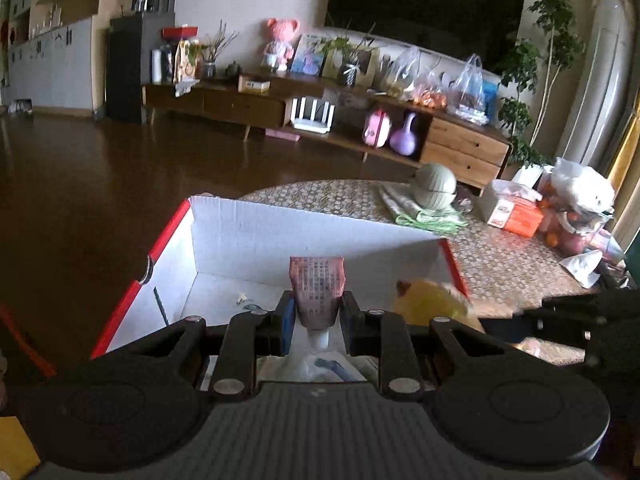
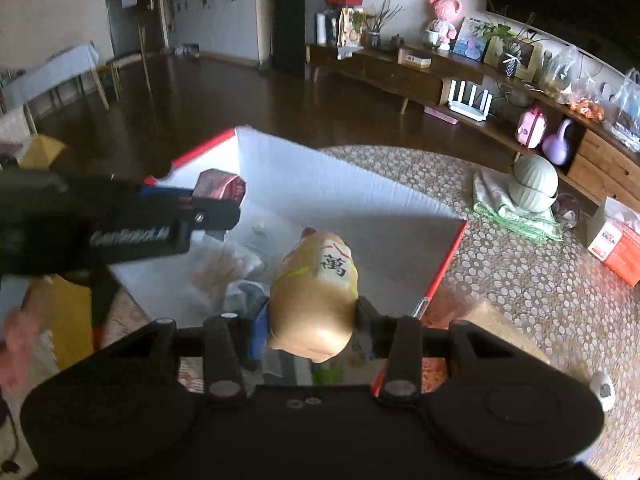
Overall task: Organize objects
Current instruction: 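Lift and carry the pink tube and beige toy with both tools over the box, then open the left tool to drop the pink tube while the right tool releases the toy, then withdraw both open tools from the box back over the table, then grasp the black packet with the left tool while the right tool grasps the white toy figure, then lift and carry the black packet and white toy with both tools over the box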
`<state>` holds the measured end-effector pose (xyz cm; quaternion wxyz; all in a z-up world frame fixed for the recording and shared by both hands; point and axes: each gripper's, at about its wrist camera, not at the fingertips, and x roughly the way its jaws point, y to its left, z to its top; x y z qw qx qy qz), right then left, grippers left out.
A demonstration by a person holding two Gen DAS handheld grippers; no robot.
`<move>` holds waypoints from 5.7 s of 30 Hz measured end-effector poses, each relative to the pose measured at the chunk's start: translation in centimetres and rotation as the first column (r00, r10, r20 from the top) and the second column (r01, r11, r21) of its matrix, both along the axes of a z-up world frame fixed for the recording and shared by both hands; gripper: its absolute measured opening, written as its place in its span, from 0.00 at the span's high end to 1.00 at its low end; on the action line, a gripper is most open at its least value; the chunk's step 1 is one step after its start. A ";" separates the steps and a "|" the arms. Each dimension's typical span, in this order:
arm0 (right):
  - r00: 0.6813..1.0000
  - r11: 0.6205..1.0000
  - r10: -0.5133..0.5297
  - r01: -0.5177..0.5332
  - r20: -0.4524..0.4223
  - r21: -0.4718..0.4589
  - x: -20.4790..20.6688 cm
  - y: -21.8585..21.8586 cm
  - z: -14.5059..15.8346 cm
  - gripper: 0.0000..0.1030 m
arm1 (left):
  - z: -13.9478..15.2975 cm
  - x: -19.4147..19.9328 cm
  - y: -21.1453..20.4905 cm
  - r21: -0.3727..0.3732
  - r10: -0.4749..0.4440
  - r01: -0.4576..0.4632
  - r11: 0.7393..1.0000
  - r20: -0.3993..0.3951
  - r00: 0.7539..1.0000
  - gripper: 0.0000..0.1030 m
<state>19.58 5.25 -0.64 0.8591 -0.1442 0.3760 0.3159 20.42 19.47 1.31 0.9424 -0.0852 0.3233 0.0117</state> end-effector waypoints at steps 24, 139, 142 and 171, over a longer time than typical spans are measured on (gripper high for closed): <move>0.998 0.996 0.054 -0.055 -0.017 -0.075 0.9 2.5 -2.9 0.54 | -6.4 7.7 0.1 0.053 -0.029 0.048 0.997 -0.312 0.950 0.78; 0.920 0.922 -0.378 0.384 -0.102 0.050 12.3 -28.9 -9.8 0.13 | -13.2 4.9 -25.2 0.118 -0.074 0.084 0.989 -0.088 0.993 0.00; 0.924 0.926 -0.370 0.376 -0.093 0.049 12.4 -28.5 -10.0 0.16 | -13.3 4.8 -25.1 0.116 -0.079 0.087 0.989 -0.071 0.994 0.00; 0.946 0.946 -0.314 0.319 -0.086 0.059 1.0 -26.9 -6.4 0.51 | -11.2 -0.6 -23.3 0.026 -0.137 0.139 0.990 -0.075 0.988 0.49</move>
